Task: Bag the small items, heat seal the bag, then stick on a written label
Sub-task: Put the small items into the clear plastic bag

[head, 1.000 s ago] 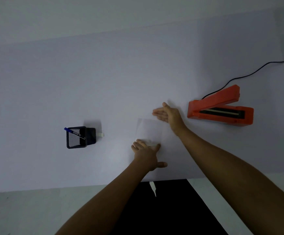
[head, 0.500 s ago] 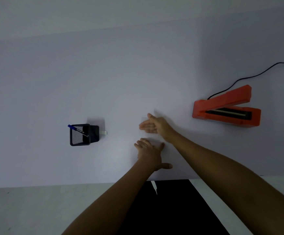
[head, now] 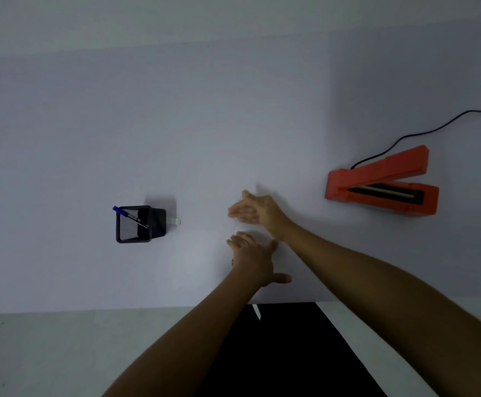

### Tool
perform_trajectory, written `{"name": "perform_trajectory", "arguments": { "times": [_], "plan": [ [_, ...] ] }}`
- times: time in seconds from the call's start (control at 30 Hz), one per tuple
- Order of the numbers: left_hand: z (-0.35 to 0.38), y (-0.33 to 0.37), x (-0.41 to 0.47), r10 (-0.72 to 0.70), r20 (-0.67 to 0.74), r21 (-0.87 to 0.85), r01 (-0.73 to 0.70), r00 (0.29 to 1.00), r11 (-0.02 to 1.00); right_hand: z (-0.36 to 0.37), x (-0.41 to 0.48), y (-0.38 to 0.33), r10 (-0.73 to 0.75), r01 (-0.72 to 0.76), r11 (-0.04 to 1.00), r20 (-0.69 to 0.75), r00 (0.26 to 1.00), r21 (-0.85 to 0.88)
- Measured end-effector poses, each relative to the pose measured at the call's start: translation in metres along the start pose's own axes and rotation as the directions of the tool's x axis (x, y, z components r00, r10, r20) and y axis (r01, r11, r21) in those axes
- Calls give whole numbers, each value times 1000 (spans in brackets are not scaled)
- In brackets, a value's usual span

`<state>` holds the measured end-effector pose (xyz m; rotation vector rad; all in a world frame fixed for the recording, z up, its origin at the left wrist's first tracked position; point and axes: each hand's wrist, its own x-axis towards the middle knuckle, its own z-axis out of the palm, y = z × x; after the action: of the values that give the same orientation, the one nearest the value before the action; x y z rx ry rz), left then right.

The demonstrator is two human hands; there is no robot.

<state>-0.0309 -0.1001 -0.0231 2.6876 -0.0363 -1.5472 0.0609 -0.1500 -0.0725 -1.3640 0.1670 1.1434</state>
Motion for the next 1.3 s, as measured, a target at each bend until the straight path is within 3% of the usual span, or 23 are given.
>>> {"name": "perform_trajectory", "arguments": {
  "times": [0.17,0.63,0.7,0.77,0.83,1.0,1.3],
  "plan": [
    [1,0,3,-3,-22,-3,3,1000,1000,2,3,7,95,-94,995,28,995,-29],
    [-2,-3,3,33,23,23,-33,999,999,-42,15,-28,-132,144,989,-263,956,27],
    [-1,-4,3,36,16,34,-36,999,999,-50,10,-26,-217,201,976,-373,902,-80],
    [0,-6,3,39,7,44,-39,999,998,-59,-2,-18,-349,192,916,-465,814,-352],
    [0,-6,3,39,6,42,-39,999,998,-64,-18,-7,-436,131,819,-458,774,-558],
    [0,-4,4,38,-8,19,-37,999,999,-59,-41,10,-316,-19,702,-335,888,-712],
    [3,-4,3,31,-59,-19,-32,998,999,-43,-34,3,-95,-101,804,-294,951,-586]
  ]
}}
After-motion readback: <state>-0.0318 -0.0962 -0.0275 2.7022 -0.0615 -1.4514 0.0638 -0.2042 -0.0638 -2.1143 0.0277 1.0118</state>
